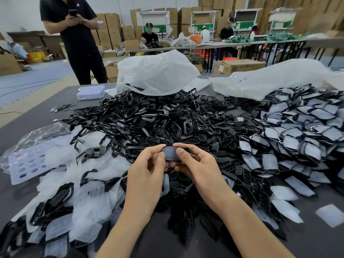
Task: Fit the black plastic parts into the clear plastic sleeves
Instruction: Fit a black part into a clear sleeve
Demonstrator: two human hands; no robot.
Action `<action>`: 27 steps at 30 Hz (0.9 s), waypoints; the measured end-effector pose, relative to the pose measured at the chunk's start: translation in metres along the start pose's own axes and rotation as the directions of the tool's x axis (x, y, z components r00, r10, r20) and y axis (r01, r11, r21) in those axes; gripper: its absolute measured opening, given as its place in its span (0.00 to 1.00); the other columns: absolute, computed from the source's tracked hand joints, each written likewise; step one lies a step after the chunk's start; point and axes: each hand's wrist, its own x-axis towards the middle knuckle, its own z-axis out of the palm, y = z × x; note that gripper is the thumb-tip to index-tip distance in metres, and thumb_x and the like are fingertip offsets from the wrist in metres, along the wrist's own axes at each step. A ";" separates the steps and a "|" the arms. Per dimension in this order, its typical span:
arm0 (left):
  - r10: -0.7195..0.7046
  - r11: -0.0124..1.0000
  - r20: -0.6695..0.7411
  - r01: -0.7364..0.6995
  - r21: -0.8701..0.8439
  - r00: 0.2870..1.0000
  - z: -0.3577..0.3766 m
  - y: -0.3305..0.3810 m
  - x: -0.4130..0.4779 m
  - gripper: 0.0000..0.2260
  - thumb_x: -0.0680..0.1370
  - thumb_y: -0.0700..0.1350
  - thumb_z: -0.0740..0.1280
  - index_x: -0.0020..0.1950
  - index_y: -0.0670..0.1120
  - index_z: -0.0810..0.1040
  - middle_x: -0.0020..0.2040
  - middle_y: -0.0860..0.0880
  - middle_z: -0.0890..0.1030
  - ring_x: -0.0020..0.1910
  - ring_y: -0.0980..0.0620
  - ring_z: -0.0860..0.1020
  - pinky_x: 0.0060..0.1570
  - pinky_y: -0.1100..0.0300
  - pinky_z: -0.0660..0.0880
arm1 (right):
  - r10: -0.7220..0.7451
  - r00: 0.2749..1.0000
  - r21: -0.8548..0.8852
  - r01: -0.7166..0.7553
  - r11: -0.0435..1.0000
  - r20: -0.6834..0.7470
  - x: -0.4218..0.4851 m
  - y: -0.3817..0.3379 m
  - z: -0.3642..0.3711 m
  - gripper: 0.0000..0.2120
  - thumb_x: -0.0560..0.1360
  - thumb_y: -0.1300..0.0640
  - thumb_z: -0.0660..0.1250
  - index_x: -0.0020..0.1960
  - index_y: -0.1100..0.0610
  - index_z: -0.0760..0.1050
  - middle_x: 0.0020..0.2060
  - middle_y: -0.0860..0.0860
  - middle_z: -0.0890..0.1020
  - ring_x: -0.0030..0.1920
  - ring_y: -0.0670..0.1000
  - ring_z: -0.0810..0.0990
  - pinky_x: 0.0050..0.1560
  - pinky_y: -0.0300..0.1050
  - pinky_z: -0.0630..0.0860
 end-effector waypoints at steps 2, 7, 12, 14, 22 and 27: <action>-0.007 1.000 -0.003 0.007 -0.013 1.000 0.001 0.000 0.000 0.09 0.81 0.44 0.66 0.51 0.58 0.80 0.42 0.53 0.84 0.44 0.53 0.84 0.49 0.58 0.80 | 0.013 1.000 0.024 -0.013 1.000 0.004 0.000 0.000 0.001 0.10 0.81 0.62 0.67 0.50 0.52 0.86 0.43 0.55 0.86 0.41 0.51 0.84 0.43 0.38 0.80; 0.002 1.000 -0.002 -0.002 -0.001 1.000 0.003 0.004 -0.003 0.10 0.81 0.43 0.66 0.49 0.60 0.80 0.39 0.55 0.83 0.39 0.56 0.81 0.39 0.73 0.74 | 0.077 0.997 0.104 -0.078 0.992 0.011 0.000 -0.002 0.001 0.14 0.82 0.64 0.64 0.47 0.52 0.86 0.40 0.53 0.86 0.36 0.48 0.83 0.37 0.37 0.79; 0.024 1.000 0.009 -0.024 0.001 1.000 0.003 0.004 -0.004 0.09 0.81 0.42 0.67 0.50 0.57 0.81 0.37 0.55 0.81 0.37 0.56 0.80 0.39 0.71 0.74 | 0.134 0.991 0.180 -0.137 0.974 0.028 0.002 -0.003 0.001 0.12 0.81 0.63 0.66 0.46 0.53 0.85 0.38 0.52 0.85 0.34 0.47 0.82 0.35 0.37 0.79; 0.037 0.999 0.019 -0.037 0.016 0.999 0.003 0.003 -0.004 0.09 0.80 0.42 0.67 0.51 0.57 0.81 0.38 0.57 0.82 0.38 0.59 0.80 0.40 0.71 0.73 | 0.146 0.989 0.198 -0.150 0.969 0.032 0.003 -0.002 0.001 0.12 0.80 0.63 0.67 0.44 0.52 0.86 0.38 0.52 0.84 0.33 0.47 0.81 0.34 0.37 0.78; 0.128 0.989 0.075 -0.133 0.072 0.989 0.004 0.002 -0.006 0.13 0.81 0.42 0.66 0.57 0.60 0.82 0.48 0.57 0.83 0.48 0.58 0.82 0.50 0.67 0.76 | 0.137 0.987 0.143 -0.148 0.979 0.084 0.001 -0.003 -0.002 0.04 0.73 0.59 0.74 0.44 0.50 0.86 0.39 0.54 0.85 0.34 0.49 0.83 0.37 0.40 0.79; 0.264 0.931 0.129 -0.288 0.223 0.956 0.000 0.000 -0.005 0.15 0.82 0.39 0.64 0.61 0.57 0.80 0.43 0.56 0.77 0.45 0.57 0.79 0.46 0.74 0.71 | 0.121 0.989 -0.086 -0.114 0.990 0.086 0.000 -0.007 -0.004 0.05 0.70 0.53 0.74 0.37 0.45 0.82 0.36 0.54 0.84 0.35 0.49 0.83 0.36 0.39 0.78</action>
